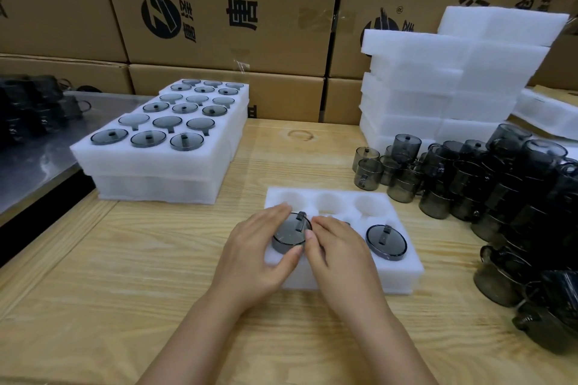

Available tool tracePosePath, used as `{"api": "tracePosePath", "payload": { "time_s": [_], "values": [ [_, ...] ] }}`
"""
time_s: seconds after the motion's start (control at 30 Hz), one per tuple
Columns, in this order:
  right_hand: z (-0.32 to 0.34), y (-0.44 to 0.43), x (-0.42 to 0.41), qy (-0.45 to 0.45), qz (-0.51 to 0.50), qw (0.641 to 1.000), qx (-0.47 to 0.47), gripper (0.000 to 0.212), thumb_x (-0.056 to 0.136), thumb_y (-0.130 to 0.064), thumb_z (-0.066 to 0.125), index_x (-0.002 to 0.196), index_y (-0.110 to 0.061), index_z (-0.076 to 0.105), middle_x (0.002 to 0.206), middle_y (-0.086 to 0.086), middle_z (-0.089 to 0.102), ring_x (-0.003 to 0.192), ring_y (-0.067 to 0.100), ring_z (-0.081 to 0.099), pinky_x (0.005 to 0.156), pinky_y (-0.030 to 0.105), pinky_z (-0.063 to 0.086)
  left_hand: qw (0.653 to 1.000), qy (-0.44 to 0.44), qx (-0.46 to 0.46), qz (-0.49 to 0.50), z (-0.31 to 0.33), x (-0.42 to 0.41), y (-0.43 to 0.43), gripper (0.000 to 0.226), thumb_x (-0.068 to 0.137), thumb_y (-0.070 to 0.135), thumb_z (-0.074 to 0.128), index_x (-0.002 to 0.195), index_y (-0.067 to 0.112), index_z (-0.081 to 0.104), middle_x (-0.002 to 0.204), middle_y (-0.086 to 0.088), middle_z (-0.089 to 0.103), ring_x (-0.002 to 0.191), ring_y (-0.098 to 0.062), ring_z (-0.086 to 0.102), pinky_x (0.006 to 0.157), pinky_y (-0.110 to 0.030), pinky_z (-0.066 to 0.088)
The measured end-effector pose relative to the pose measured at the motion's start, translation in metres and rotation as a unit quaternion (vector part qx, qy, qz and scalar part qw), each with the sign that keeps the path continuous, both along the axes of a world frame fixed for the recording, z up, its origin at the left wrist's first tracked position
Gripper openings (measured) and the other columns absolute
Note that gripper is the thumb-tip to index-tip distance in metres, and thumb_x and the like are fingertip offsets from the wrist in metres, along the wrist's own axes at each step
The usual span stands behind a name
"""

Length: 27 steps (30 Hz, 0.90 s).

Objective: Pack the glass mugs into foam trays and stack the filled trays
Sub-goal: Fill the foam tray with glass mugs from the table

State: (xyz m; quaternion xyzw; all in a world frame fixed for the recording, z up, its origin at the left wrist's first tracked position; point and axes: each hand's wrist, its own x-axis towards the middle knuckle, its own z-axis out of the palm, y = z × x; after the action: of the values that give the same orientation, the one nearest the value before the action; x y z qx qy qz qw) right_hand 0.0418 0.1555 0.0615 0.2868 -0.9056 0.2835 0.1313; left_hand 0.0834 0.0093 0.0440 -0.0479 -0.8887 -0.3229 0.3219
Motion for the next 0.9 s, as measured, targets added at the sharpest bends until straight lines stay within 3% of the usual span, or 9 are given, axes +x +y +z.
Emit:
{"api": "tracePosePath", "payload": {
  "time_s": [0.1, 0.17, 0.3, 0.37, 0.5, 0.6, 0.7, 0.8, 0.9],
  "values": [
    [0.008, -0.002, -0.003, -0.046, 0.002, 0.999, -0.024, 0.038, 0.099, -0.033, 0.039, 0.128, -0.014, 0.055, 0.128, -0.002, 0.056, 0.124, 0.017, 0.044, 0.102, 0.026, 0.032, 1.000, -0.014, 0.014, 0.009, -0.001, 0.000, 0.003, 0.061, 0.075, 0.047, 0.053, 0.123, 0.010, 0.063, 0.126, 0.004, 0.061, 0.119, -0.013, 0.057, 0.100, -0.030, 0.041],
    [0.017, -0.012, -0.011, -0.066, -0.013, 0.997, -0.045, 0.049, 0.099, -0.041, 0.034, 0.141, -0.015, 0.040, 0.143, -0.002, 0.044, 0.136, 0.016, 0.029, 0.109, 0.026, 0.023, 0.999, -0.020, 0.029, 0.001, -0.001, -0.001, 0.002, 0.060, 0.074, 0.047, 0.054, 0.122, 0.012, 0.063, 0.124, 0.007, 0.063, 0.116, -0.012, 0.058, 0.098, -0.028, 0.042],
    [0.029, -0.050, -0.039, -0.128, 0.035, 0.986, 0.096, 0.063, 0.098, -0.053, 0.019, 0.150, -0.018, 0.017, 0.159, 0.001, 0.010, 0.146, 0.017, -0.007, 0.117, 0.038, -0.004, 0.993, -0.019, 0.100, -0.053, -0.001, -0.003, 0.002, 0.047, 0.073, 0.040, 0.060, 0.116, 0.021, 0.058, 0.110, 0.012, 0.064, 0.102, -0.004, 0.060, 0.086, -0.029, 0.047],
    [0.027, -0.058, -0.049, -0.196, 0.054, 0.969, 0.142, 0.065, 0.096, -0.059, 0.012, 0.151, -0.024, 0.012, 0.160, 0.002, 0.003, 0.146, 0.018, -0.010, 0.115, 0.042, -0.010, 0.987, -0.031, 0.140, -0.079, -0.003, -0.005, 0.001, 0.057, 0.074, 0.040, 0.065, 0.128, 0.029, 0.048, 0.124, 0.016, 0.059, 0.116, 0.000, 0.054, 0.096, -0.024, 0.044],
    [0.013, -0.056, -0.054, -0.165, 0.038, 0.962, 0.214, 0.063, 0.090, -0.065, 0.001, 0.149, -0.041, 0.004, 0.159, -0.004, -0.007, 0.144, 0.016, -0.018, 0.107, 0.049, -0.026, 0.980, -0.087, 0.164, -0.074, -0.013, -0.010, -0.004, 0.095, 0.070, 0.044, 0.072, 0.147, 0.021, 0.023, 0.153, 0.007, 0.031, 0.142, -0.007, 0.026, 0.116, -0.032, 0.025],
    [0.010, -0.059, -0.053, -0.134, 0.017, 0.954, 0.269, 0.063, 0.089, -0.065, -0.005, 0.148, -0.043, -0.005, 0.158, -0.003, -0.016, 0.142, 0.019, -0.026, 0.102, 0.053, -0.031, 0.970, -0.110, 0.189, -0.103, -0.013, -0.009, -0.003, 0.095, 0.064, 0.052, 0.067, 0.141, 0.040, 0.012, 0.154, 0.019, 0.015, 0.142, 0.006, 0.013, 0.117, -0.020, 0.016],
    [0.010, -0.060, -0.049, -0.100, 0.000, 0.950, 0.296, 0.064, 0.088, -0.065, -0.006, 0.147, -0.041, -0.012, 0.157, 0.003, -0.021, 0.139, 0.021, -0.032, 0.099, 0.056, -0.033, 0.930, -0.141, 0.300, -0.160, -0.015, -0.008, -0.004, 0.108, 0.060, 0.037, 0.068, 0.148, 0.027, 0.007, 0.156, 0.015, 0.011, 0.144, 0.001, 0.011, 0.114, -0.018, 0.022],
    [0.009, -0.058, -0.049, -0.098, 0.005, 0.948, 0.303, 0.064, 0.090, -0.065, -0.003, 0.146, -0.037, -0.015, 0.156, 0.004, -0.024, 0.138, 0.021, -0.033, 0.100, 0.056, -0.032, 0.859, -0.096, 0.478, -0.158, -0.007, -0.011, -0.003, 0.094, 0.066, 0.015, 0.054, 0.149, 0.022, 0.011, 0.151, 0.007, 0.023, 0.139, -0.005, 0.026, 0.098, -0.010, 0.037],
    [0.014, -0.056, -0.053, -0.152, 0.028, 0.956, 0.249, 0.065, 0.095, -0.058, 0.003, 0.151, -0.026, -0.005, 0.159, 0.004, -0.009, 0.144, 0.019, -0.019, 0.109, 0.050, -0.024, 0.882, -0.044, 0.468, -0.041, 0.004, -0.018, -0.001, 0.068, 0.090, 0.037, 0.056, 0.148, 0.025, 0.023, 0.152, 0.006, 0.032, 0.135, -0.002, 0.032, 0.104, -0.017, 0.027]
  ]
}}
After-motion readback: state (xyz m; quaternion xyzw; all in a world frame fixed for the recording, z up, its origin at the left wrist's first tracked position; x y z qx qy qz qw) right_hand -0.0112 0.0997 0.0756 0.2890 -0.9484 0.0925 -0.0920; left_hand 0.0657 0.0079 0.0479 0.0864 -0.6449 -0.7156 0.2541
